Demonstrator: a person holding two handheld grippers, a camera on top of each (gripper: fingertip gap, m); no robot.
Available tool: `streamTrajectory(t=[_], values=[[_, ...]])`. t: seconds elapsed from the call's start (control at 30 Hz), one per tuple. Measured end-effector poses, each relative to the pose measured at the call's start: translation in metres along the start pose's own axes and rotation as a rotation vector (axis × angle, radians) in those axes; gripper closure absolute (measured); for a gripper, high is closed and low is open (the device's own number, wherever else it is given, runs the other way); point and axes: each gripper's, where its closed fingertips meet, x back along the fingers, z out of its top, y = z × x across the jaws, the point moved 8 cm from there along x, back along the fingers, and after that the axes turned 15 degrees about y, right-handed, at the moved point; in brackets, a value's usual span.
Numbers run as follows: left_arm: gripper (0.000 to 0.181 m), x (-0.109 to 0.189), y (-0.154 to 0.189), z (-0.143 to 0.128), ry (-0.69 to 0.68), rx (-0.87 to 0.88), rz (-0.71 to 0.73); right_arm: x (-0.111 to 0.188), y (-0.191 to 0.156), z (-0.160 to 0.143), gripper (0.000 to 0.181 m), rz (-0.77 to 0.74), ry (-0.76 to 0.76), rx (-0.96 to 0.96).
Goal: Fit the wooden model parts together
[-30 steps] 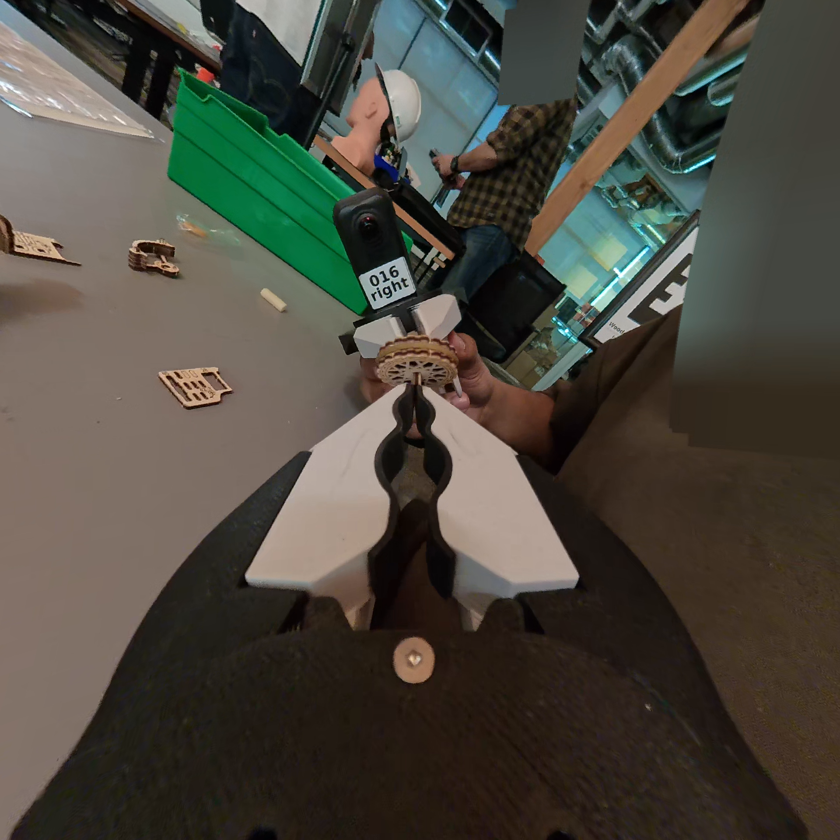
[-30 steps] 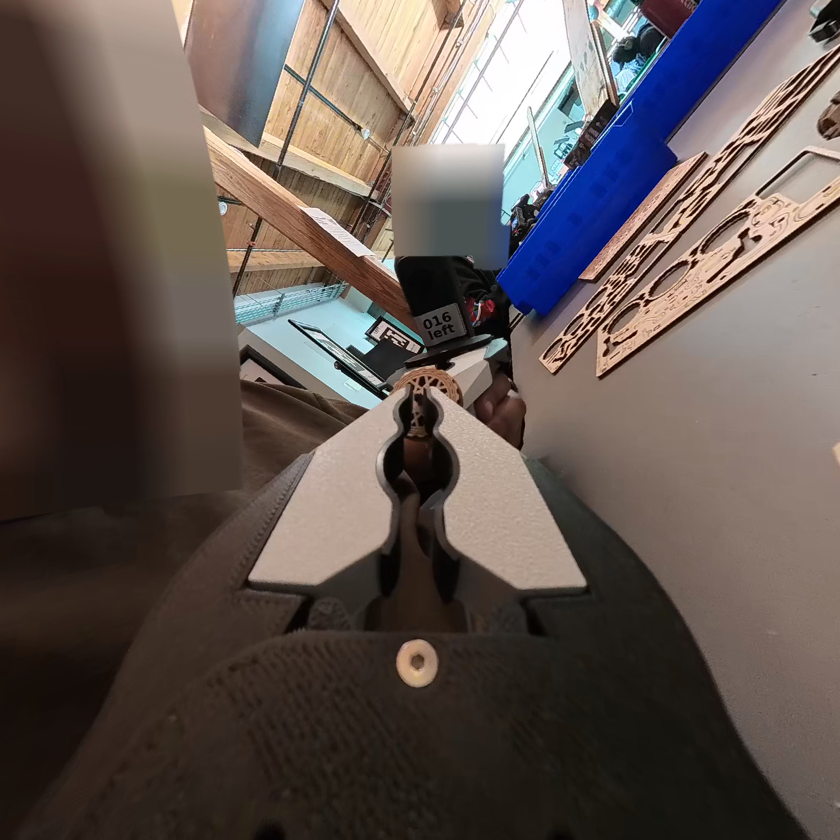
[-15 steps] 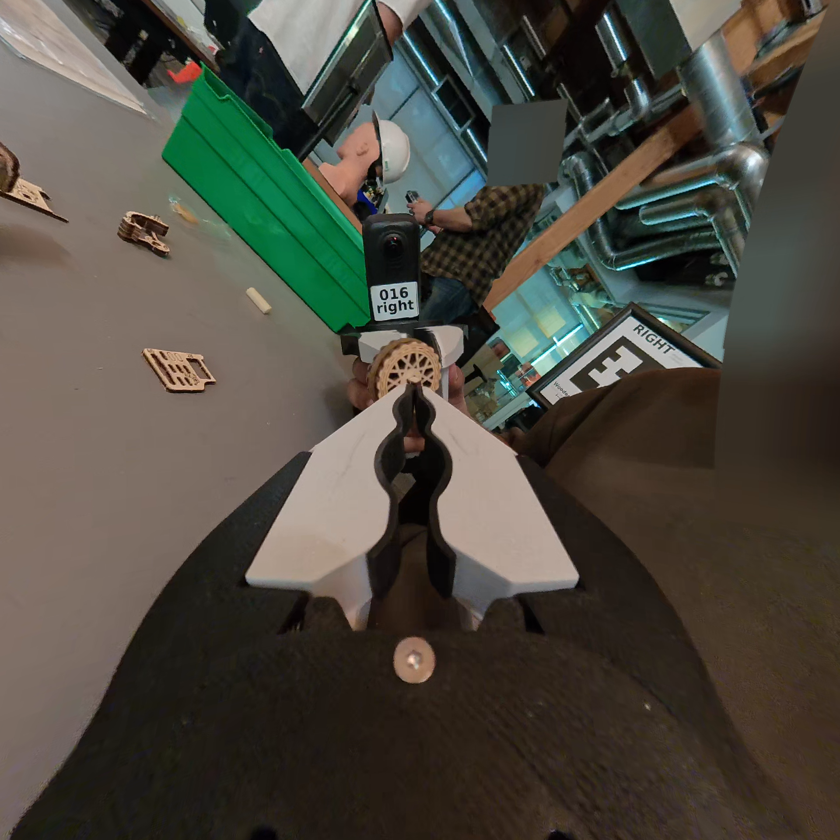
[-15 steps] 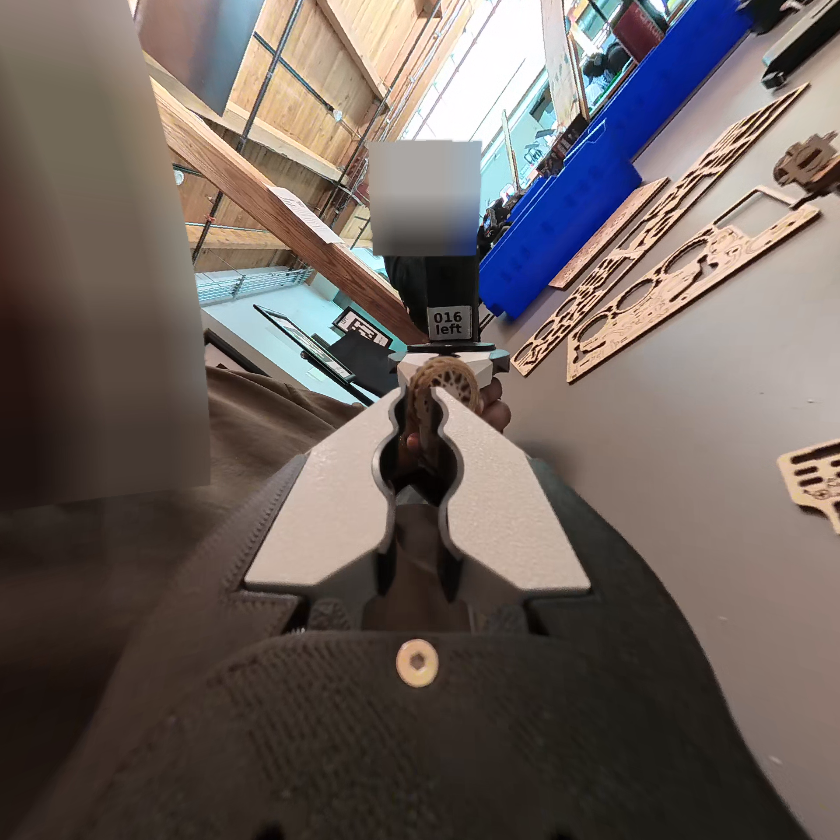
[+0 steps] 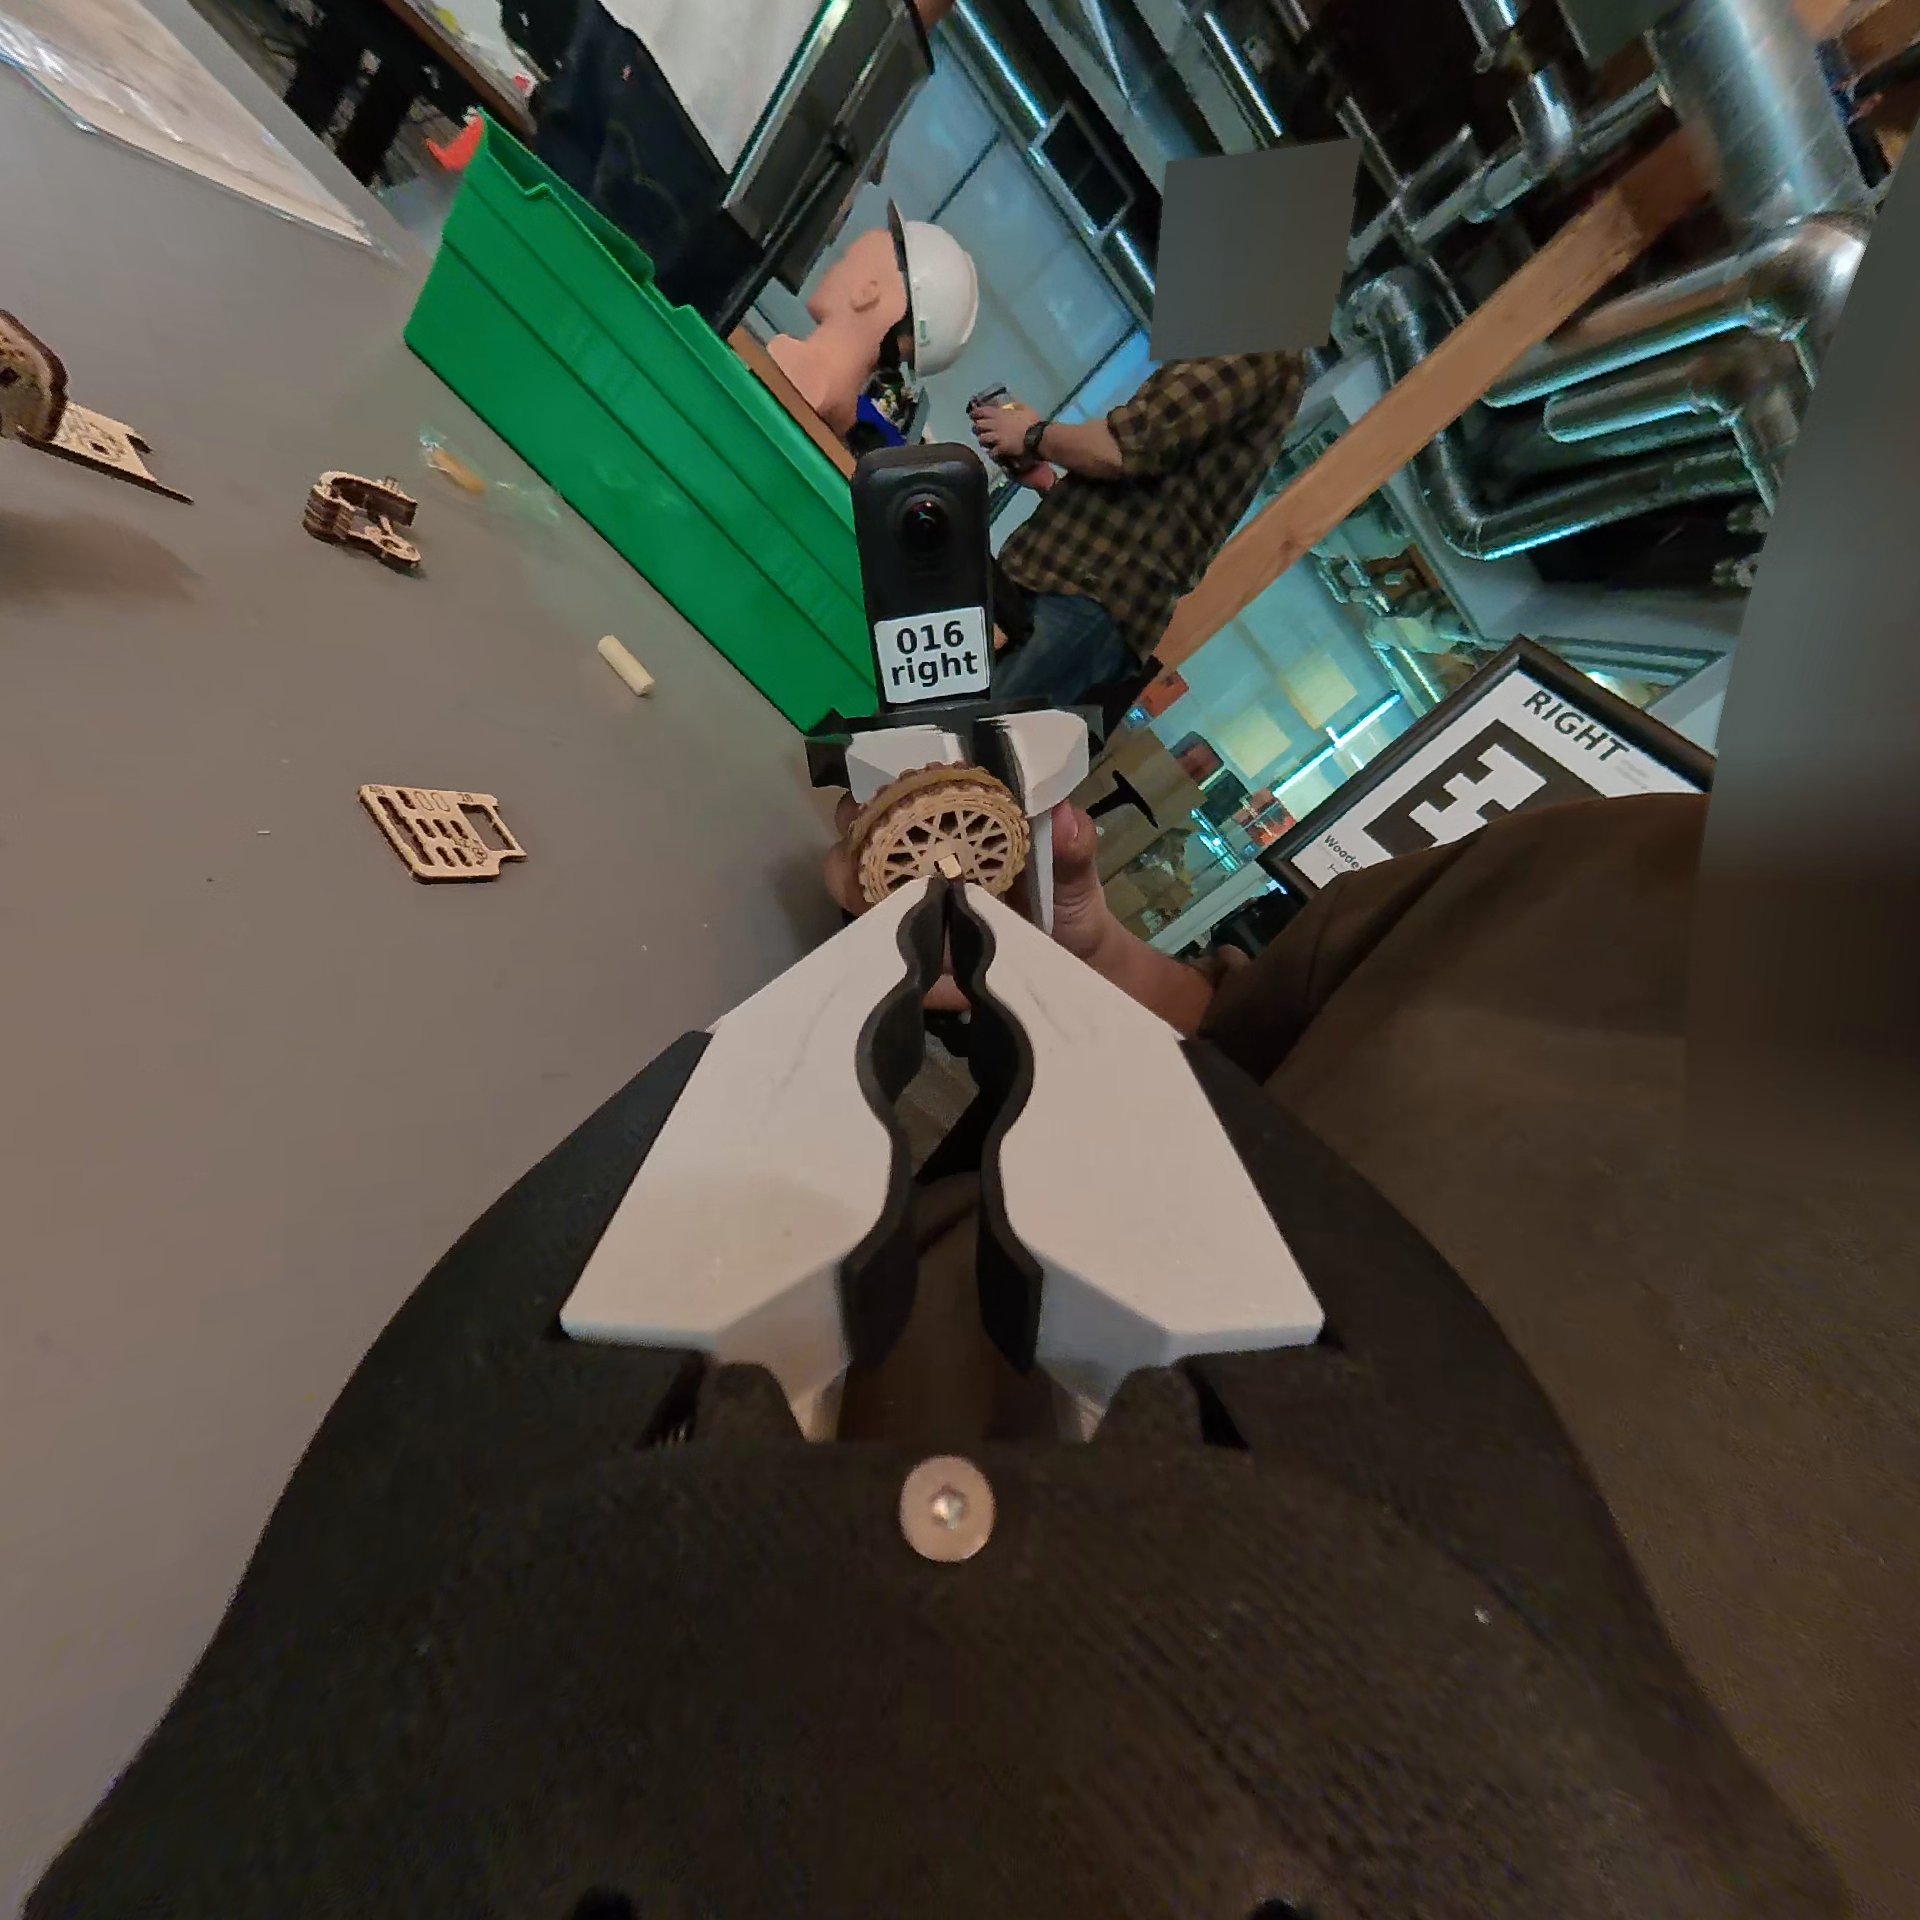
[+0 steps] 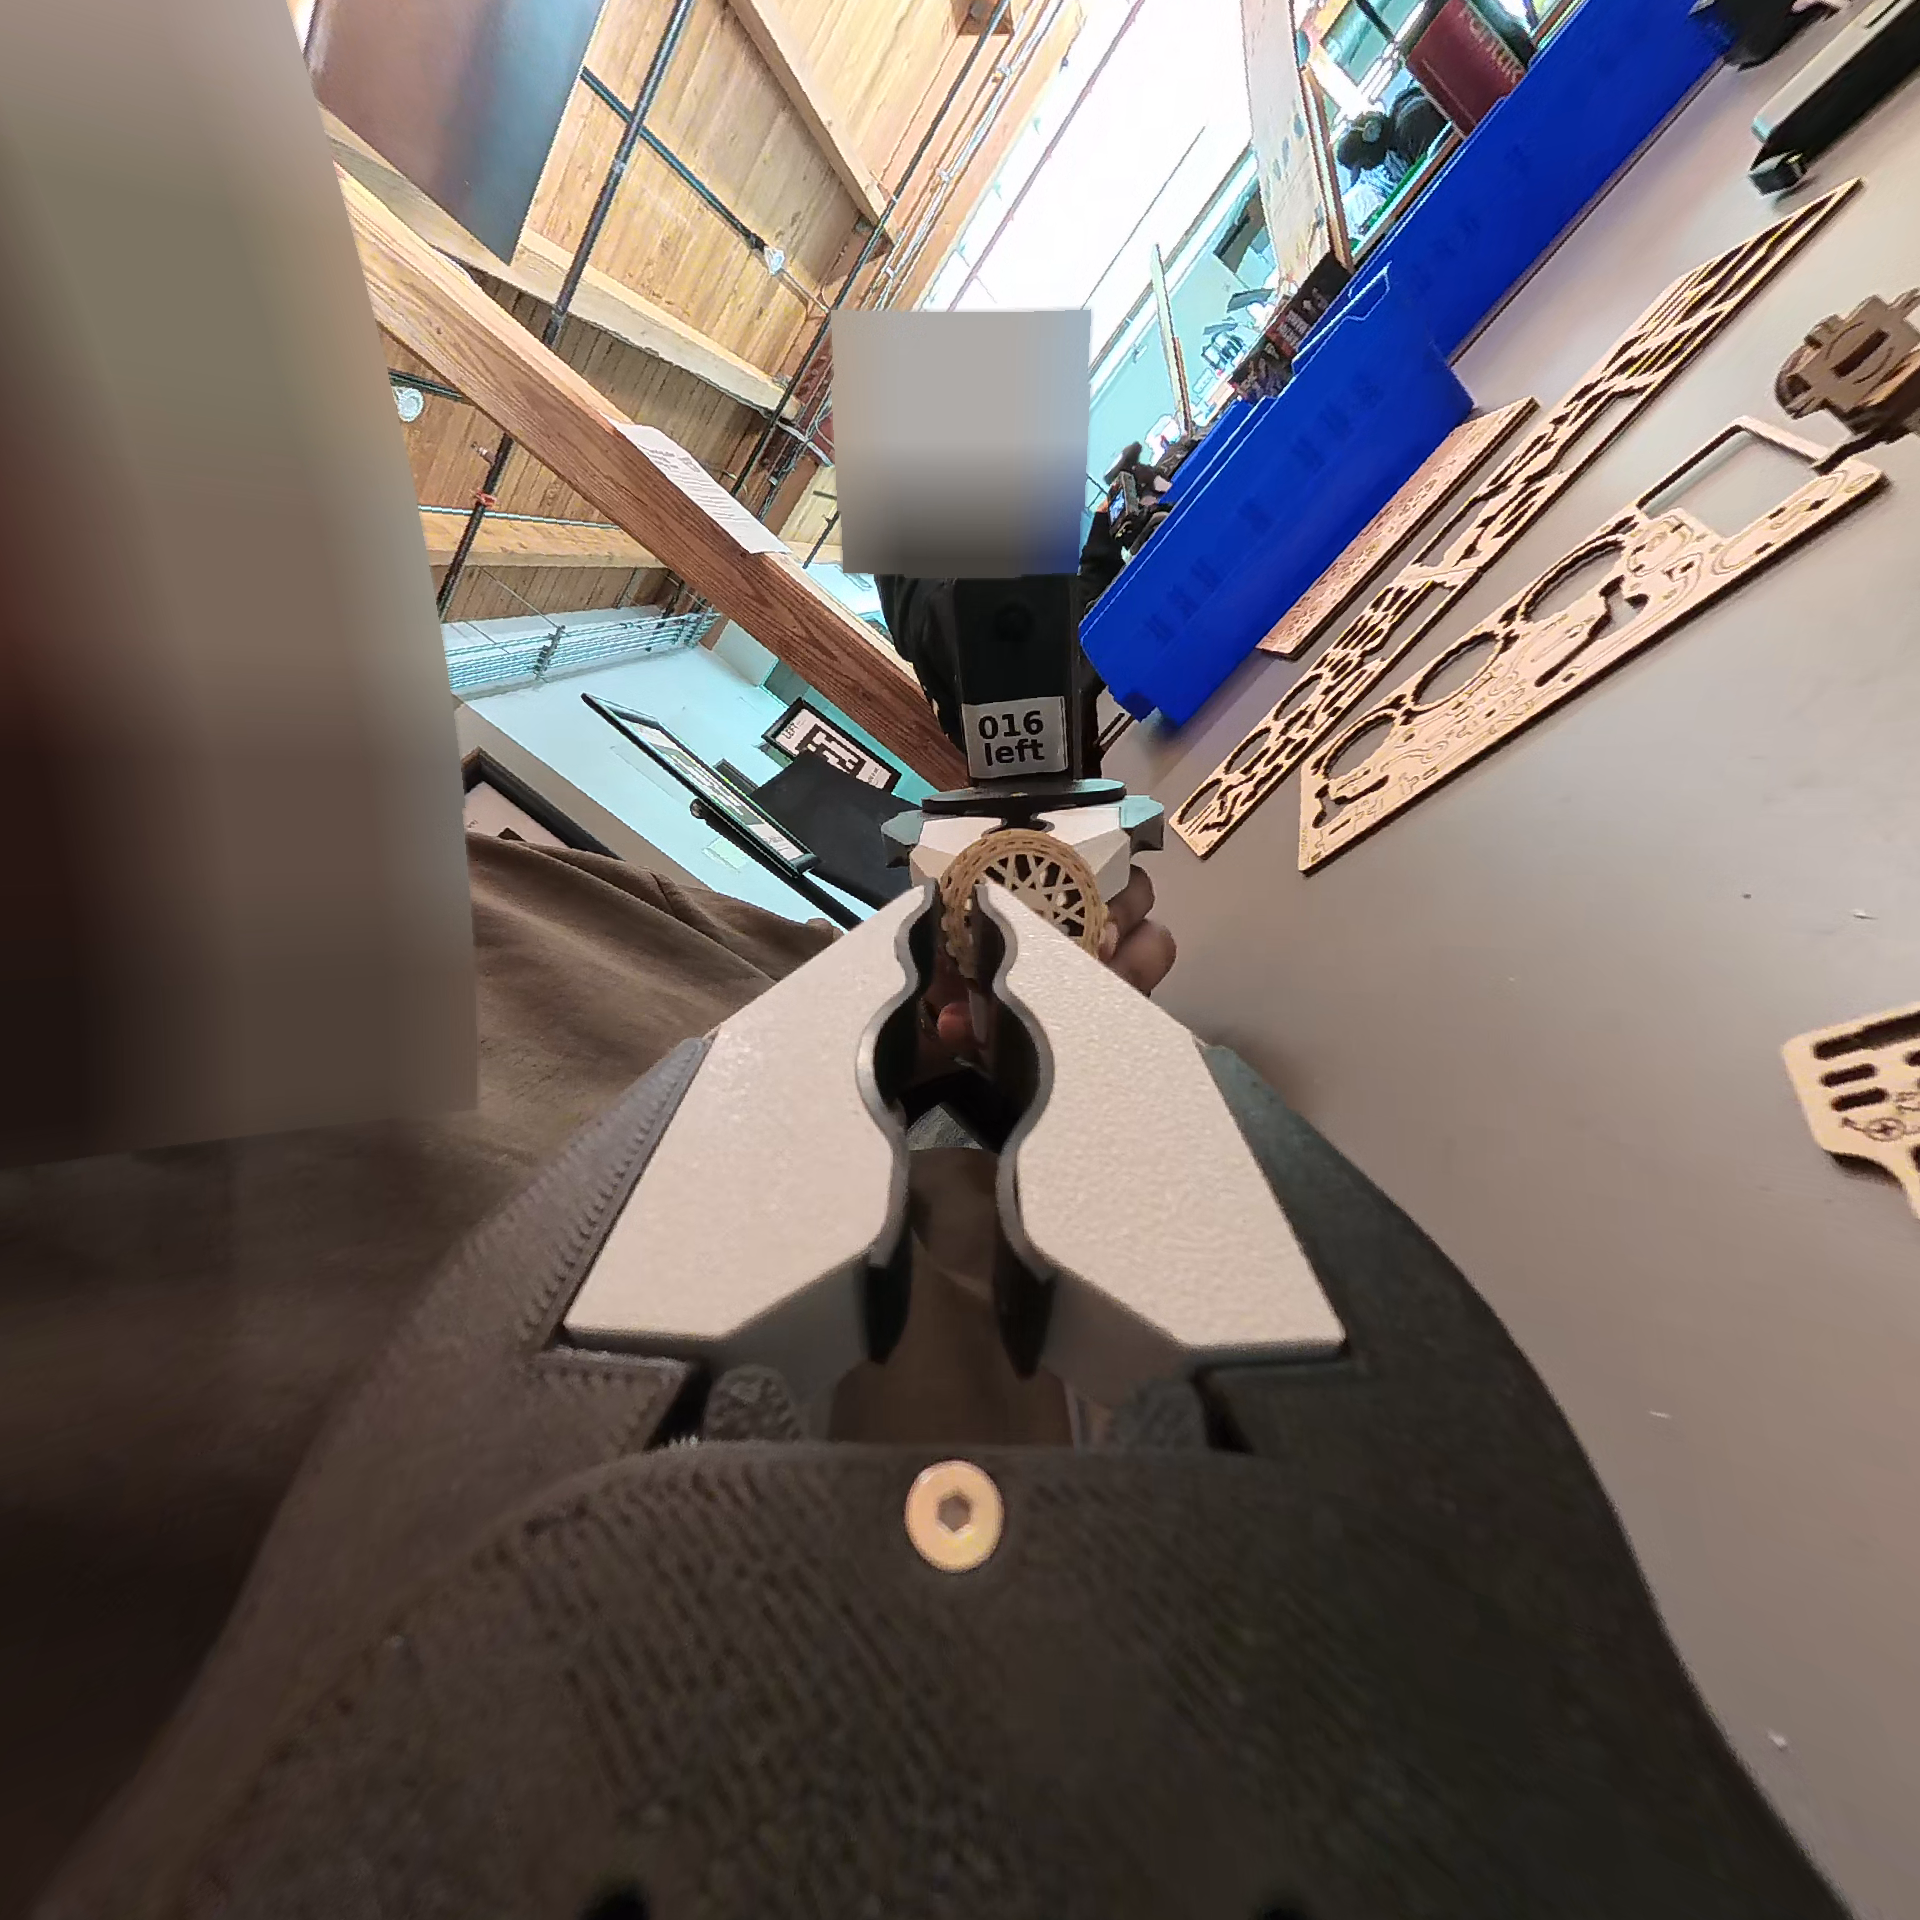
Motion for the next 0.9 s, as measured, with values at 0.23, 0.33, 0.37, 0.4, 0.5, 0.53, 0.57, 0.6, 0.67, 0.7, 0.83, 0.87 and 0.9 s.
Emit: streamTrajectory(t=[0.23,0.33,0.37,0.4,0.5,0.53,0.57,0.6,0.67,0.7,0.83,0.87,0.9], values=[[0.181,0.0003,-0.0009,-0.0003,-0.002,0.011,0.003,0.0,-0.0003,-0.0003,0.178,0.004,-0.002,-0.004],[0.18,0.0004,-0.001,-0.0001,0.0,0.014,0.002,0.0001,-0.0008,-0.0002,0.178,0.009,-0.002,-0.006],[0.18,0.0003,-0.0008,0.0,0.0,0.015,0.001,0.0002,-0.0009,-0.0002,0.178,0.01,-0.002,-0.008],[0.18,0.0004,-0.0006,0.0,0.0,0.015,-0.001,0.0002,-0.001,-0.0002,0.178,0.011,-0.001,-0.009],[0.18,0.0002,-0.0003,-0.0002,-0.002,0.018,-0.005,0.0001,-0.0014,-0.0002,0.178,0.013,-0.001,-0.009],[0.179,0.0003,-0.0002,-0.0002,-0.002,0.019,-0.007,0.0001,-0.0015,-0.0002,0.178,0.013,-0.001,-0.009],[0.177,0.0002,0.0007,-0.0001,0.0,0.023,-0.018,0.0001,-0.0013,-0.0004,0.178,0.009,-0.004,-0.007],[0.173,0.0002,0.0019,0.0002,0.002,0.031,-0.033,0.0002,-0.0008,-0.0009,0.178,0.003,-0.009,-0.002],[0.174,0.0001,0.0016,-0.0002,0.0,0.034,-0.031,0.0,-0.001,-0.001,0.178,0.004,-0.009,-0.001],[0.176,0.0001,0.001,-0.0002,0.0,0.032,-0.024,-0.0001,-0.0013,-0.0013,0.178,0.004,-0.011,0.0],[0.179,0.0005,-0.0005,0.0004,0.003,0.033,-0.011,-0.0008,-0.0019,-0.0023,0.179,0.006,-0.022,0.005],[0.179,0.0006,-0.0011,0.0004,0.004,0.036,-0.007,-0.001,-0.002,-0.0028,0.179,0.007,-0.026,0.007],[0.179,0.0006,-0.0014,0.0005,0.006,0.04,-0.007,-0.0013,-0.0021,-0.0034,0.18,0.008,-0.031,0.007]])
